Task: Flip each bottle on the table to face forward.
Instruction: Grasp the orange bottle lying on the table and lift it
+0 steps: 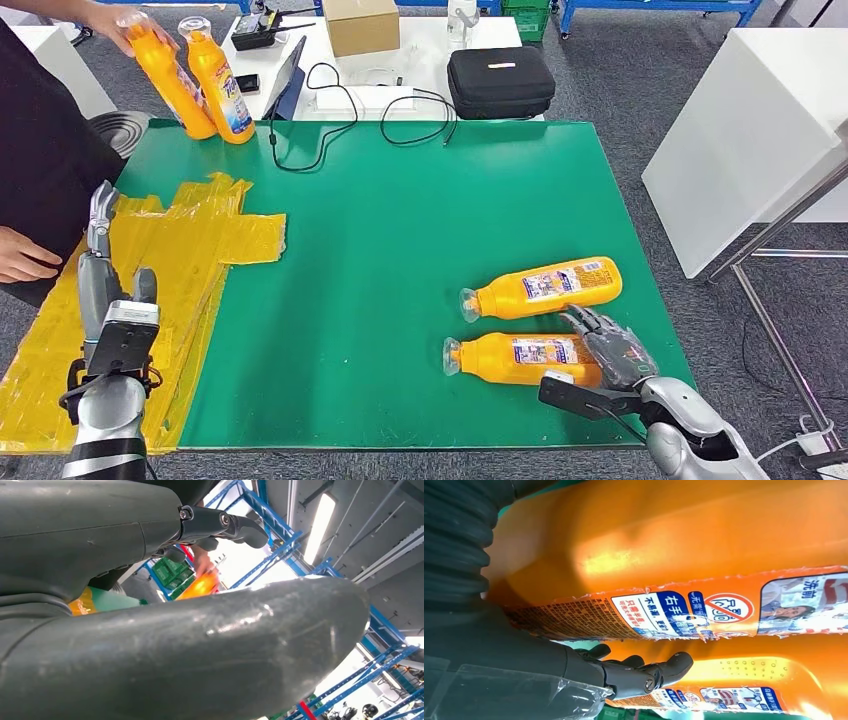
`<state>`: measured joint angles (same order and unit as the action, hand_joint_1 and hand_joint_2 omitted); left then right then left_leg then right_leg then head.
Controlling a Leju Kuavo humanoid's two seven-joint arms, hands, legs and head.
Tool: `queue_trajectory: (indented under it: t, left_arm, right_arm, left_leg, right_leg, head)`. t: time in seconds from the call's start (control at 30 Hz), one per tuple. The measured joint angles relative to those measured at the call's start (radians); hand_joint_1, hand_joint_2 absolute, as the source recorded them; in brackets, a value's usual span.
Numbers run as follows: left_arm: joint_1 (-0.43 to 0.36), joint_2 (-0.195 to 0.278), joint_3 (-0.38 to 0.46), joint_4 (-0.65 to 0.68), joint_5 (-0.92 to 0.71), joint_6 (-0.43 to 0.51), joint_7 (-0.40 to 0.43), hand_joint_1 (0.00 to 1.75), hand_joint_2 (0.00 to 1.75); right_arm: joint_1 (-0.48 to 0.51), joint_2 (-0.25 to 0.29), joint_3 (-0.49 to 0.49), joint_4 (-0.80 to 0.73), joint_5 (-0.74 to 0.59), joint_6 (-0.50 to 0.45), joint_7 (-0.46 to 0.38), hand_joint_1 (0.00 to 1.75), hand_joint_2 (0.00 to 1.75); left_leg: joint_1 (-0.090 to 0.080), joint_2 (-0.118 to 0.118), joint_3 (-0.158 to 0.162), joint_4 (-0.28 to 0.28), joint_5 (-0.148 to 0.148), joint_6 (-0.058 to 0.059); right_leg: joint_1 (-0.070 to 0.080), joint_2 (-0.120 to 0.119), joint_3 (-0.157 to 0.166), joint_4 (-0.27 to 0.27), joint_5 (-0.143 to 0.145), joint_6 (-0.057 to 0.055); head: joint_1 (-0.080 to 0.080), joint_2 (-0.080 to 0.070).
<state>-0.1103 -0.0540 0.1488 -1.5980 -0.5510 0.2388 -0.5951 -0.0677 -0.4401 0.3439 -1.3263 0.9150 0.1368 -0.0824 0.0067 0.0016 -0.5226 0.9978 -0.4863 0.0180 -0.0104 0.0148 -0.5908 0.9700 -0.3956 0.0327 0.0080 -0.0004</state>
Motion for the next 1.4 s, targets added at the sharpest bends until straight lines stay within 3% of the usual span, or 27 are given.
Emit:
queue_trajectory:
  t: [0.6,0.73,0.87,0.97,1.07,1.2,1.4]
  left_arm:
    - [-0.029,0.000,0.000,0.008,0.033,-0.017,-0.008,0.00,0.00]
    - [-0.037,0.000,0.000,0.015,0.106,-0.091,0.025,0.00,0.00]
    - [-0.012,-0.001,0.012,0.019,0.416,-0.345,0.131,0.00,1.75]
    - [0.070,-0.005,0.031,0.008,0.699,-0.537,0.184,0.00,1.75]
    - [0.159,-0.016,0.039,-0.012,0.826,-0.628,0.205,0.00,1.75]
    - [0.230,-0.039,0.027,-0.039,0.875,-0.665,0.221,0.00,1.75]
    - [0.258,-0.056,0.004,-0.060,0.899,-0.664,0.229,0.00,1.75]
  right_arm:
    - [-0.020,-0.053,0.020,0.002,-0.087,0.084,-0.021,1.75,1.75]
    - [-0.026,-0.056,0.027,0.004,-0.116,0.086,-0.030,1.75,1.75]
    - [0.004,-0.016,0.006,-0.020,-0.222,0.023,-0.103,1.75,1.75]
    - [0.051,0.045,-0.032,-0.106,-0.348,0.008,-0.166,1.75,1.75]
    - [0.067,0.095,-0.084,-0.203,-0.435,0.020,-0.193,1.75,1.75]
    - [0.067,0.139,-0.142,-0.296,-0.482,0.039,-0.222,1.75,1.75]
    - [0.067,0.173,-0.170,-0.350,-0.478,0.047,-0.234,1.75,1.75]
  left_leg:
    - [-0.001,-0.001,0.003,0.000,0.000,0.000]
    - [0.000,-0.002,0.002,0.000,0.000,0.000]
    - [0.000,-0.001,-0.001,0.000,0.000,0.000]
    - [0.000,0.001,-0.004,0.000,-0.001,0.000]
    - [0.000,-0.001,-0.007,0.000,0.000,-0.001]
    - [0.000,-0.004,-0.009,0.000,0.000,-0.001]
    - [0.000,-0.004,-0.009,0.000,0.000,0.000]
  right_leg:
    - [0.000,0.000,0.002,0.000,0.000,0.000]
    - [0.000,0.000,0.002,0.000,0.000,0.000]
    - [0.000,0.000,0.002,0.000,0.000,0.000]
    - [-0.001,0.002,-0.003,0.001,0.000,0.000]
    - [0.000,0.001,-0.008,0.002,0.000,0.000]
    - [0.000,-0.002,-0.008,0.002,-0.001,0.000]
    - [-0.002,-0.002,-0.008,0.002,-0.001,0.000]
  head:
    - [0.000,0.000]
    - [0.000,0.000]
    - [0.000,0.000]
    - [-0.001,0.000]
    - [0.000,0.000]
    - [0.000,0.000]
    - [0.000,0.000]
